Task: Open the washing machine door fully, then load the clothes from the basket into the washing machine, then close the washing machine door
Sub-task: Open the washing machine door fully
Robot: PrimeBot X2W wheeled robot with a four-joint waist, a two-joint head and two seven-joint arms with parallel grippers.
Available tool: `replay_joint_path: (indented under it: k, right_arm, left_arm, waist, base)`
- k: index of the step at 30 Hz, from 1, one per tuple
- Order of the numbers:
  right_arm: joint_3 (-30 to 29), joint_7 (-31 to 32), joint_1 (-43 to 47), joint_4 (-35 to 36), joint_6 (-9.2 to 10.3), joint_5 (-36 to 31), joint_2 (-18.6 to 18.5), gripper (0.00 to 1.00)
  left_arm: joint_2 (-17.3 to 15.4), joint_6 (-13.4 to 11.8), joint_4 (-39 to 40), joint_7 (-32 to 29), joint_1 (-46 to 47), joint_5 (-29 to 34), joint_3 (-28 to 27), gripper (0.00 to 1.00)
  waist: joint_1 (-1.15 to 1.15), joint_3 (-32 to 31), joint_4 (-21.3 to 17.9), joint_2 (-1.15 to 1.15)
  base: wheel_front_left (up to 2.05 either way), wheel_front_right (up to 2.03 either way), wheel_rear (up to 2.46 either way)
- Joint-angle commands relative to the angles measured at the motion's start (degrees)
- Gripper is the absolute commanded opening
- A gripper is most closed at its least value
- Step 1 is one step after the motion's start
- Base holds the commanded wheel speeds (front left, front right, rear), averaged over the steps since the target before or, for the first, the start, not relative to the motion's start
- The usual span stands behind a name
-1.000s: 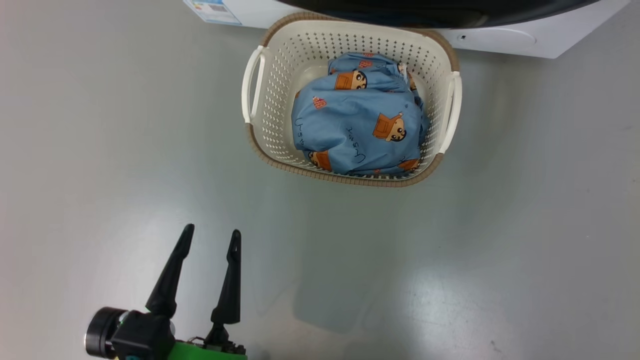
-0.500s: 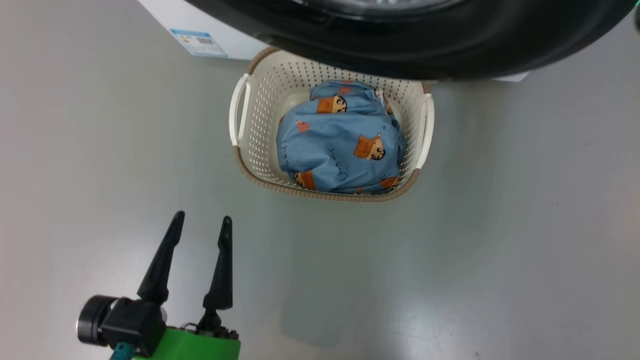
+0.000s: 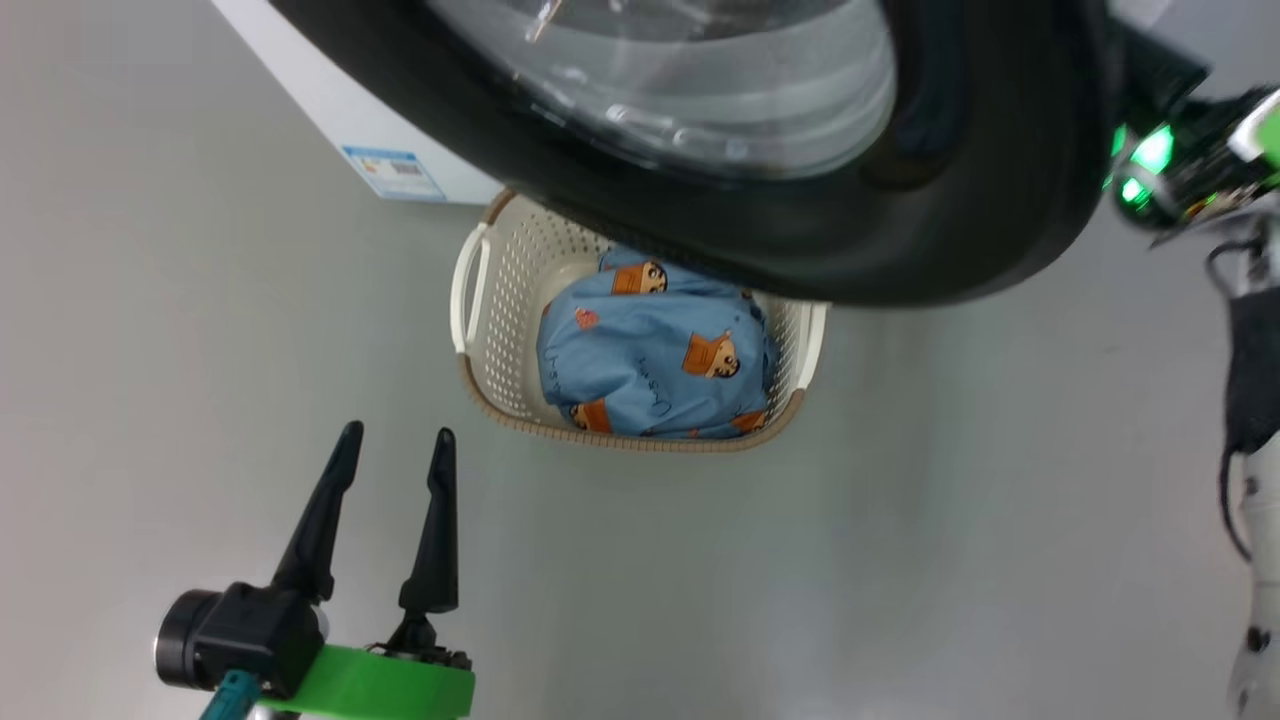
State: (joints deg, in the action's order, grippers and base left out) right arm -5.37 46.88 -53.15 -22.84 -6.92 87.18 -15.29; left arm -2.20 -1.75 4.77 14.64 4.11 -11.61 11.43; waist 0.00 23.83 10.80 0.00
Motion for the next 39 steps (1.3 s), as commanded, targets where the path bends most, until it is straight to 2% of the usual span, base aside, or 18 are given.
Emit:
replay_joint_path:
  k: [1,13,20,39]
  right_arm:
    - [2.08,0.8,2.2,2.13,-0.57,-0.32,1.73,0.0]
    - [8.01,1.7,11.63,3.46,-0.57,-1.64,4.57,0.0]
    - [11.67,0.99,15.0,4.64,-0.57,-1.58,7.41,0.0]
    - [20.78,-3.9,20.39,5.64,-0.57,-1.31,11.0,0.0]
  left_arm:
    - [-0.68,0.28,0.81,0.36,0.55,-0.51,-2.38,1.0]
    - [-0.68,1.78,-1.61,0.36,-0.06,-2.1,-2.22,1.0]
    - [-0.68,1.78,-2.2,0.36,0.19,-3.27,-2.01,1.0]
    - [-0.67,1.77,-3.16,0.36,-1.05,-5.3,-0.81,1.0]
  waist:
    - [0.0,-2.46,-1.17,0.0]
    - [0.0,-10.11,-1.41,0.0]
    - [0.0,-13.43,-1.44,0.0]
    - [0.0,-17.74,2.2,0.0]
  base:
    - [0.0,0.0,0.0]
    - [0.0,0.0,0.0]
    - [0.0,0.0,0.0]
    - [0.0,0.0,0.0]
